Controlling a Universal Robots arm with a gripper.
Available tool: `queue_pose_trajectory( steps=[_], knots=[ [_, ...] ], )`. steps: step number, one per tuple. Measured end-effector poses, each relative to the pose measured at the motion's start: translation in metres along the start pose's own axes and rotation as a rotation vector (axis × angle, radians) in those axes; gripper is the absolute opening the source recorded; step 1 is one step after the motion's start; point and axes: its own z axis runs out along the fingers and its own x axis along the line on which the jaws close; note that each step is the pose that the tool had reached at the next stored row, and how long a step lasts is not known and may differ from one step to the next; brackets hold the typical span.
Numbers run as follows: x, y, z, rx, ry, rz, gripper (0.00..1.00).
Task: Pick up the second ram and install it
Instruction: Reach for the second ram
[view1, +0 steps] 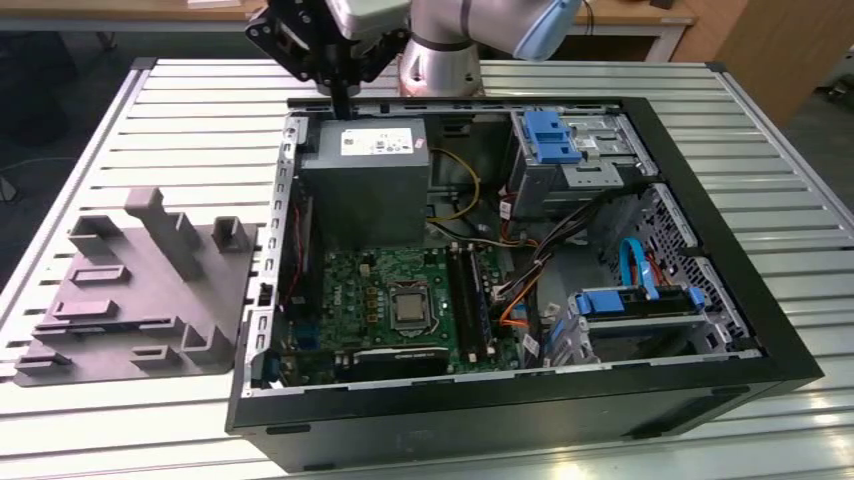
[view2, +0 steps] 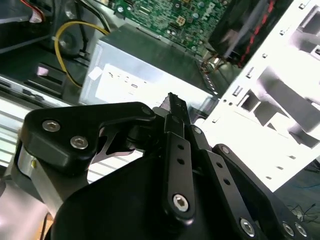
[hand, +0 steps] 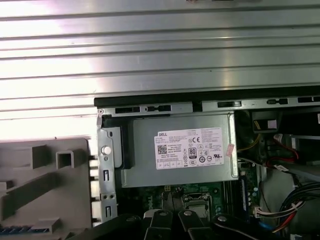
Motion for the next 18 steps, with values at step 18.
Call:
queue_pose_trajectory(
  steps=[18],
  knots=[
    [0.0587, -0.0044, -0.0014, 0.0, 0.0001, 0.0, 0.11]
  ],
)
